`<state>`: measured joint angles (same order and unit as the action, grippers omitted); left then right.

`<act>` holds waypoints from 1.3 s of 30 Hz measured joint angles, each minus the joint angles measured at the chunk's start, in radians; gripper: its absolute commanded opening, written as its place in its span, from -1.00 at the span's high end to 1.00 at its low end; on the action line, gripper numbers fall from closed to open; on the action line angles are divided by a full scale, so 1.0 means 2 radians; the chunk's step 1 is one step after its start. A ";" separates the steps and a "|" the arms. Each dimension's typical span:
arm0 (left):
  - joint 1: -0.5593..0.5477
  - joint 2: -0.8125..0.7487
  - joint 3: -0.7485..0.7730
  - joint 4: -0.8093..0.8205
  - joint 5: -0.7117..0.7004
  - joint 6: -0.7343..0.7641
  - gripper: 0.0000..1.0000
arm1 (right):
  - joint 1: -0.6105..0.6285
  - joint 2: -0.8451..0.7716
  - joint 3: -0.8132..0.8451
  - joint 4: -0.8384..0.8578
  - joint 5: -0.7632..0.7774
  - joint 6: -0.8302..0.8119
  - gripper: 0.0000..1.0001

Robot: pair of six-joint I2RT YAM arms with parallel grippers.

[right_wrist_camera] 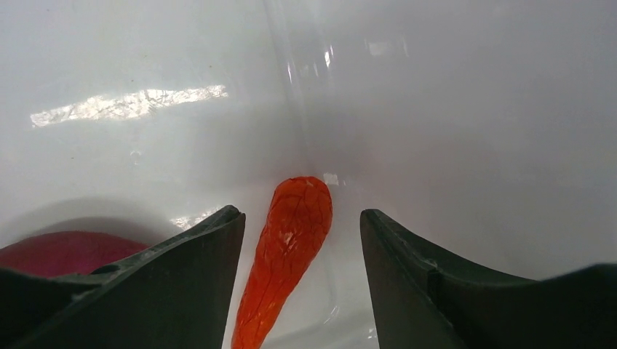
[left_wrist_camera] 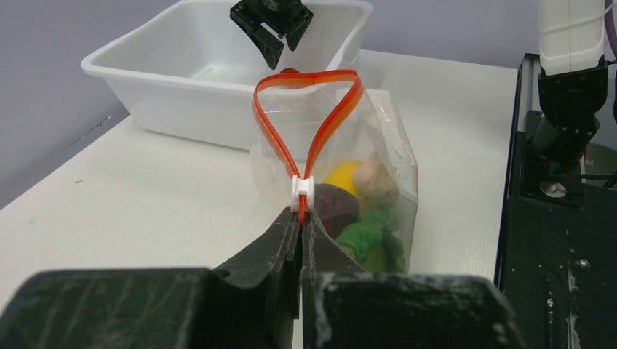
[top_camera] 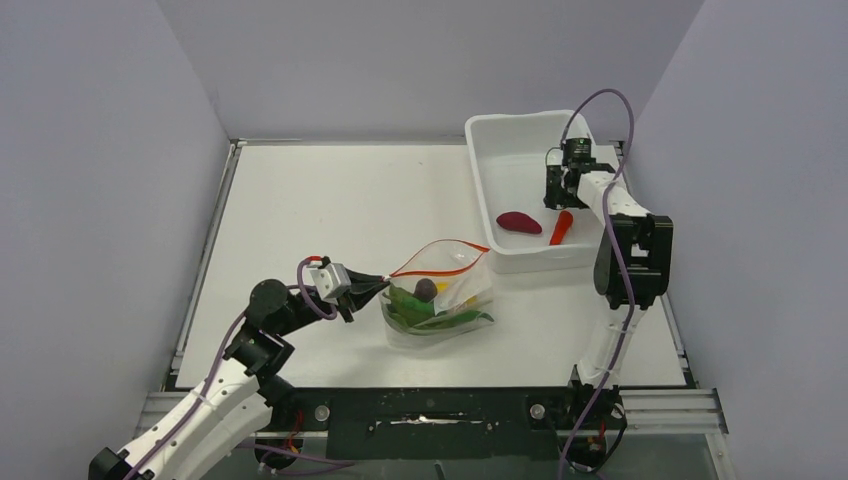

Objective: Place the food in the zip-top bag and seal the zipper
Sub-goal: Pick up the fake vegetable from the bin.

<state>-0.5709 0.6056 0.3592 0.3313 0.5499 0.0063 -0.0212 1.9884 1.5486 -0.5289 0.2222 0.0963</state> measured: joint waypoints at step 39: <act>-0.005 -0.027 0.001 -0.042 -0.002 -0.002 1.00 | 0.002 0.072 0.073 -0.041 -0.028 -0.007 0.56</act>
<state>-0.5812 0.5507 0.3611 0.2478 0.5453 0.0025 -0.0181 2.1334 1.6943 -0.6106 0.1658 0.0822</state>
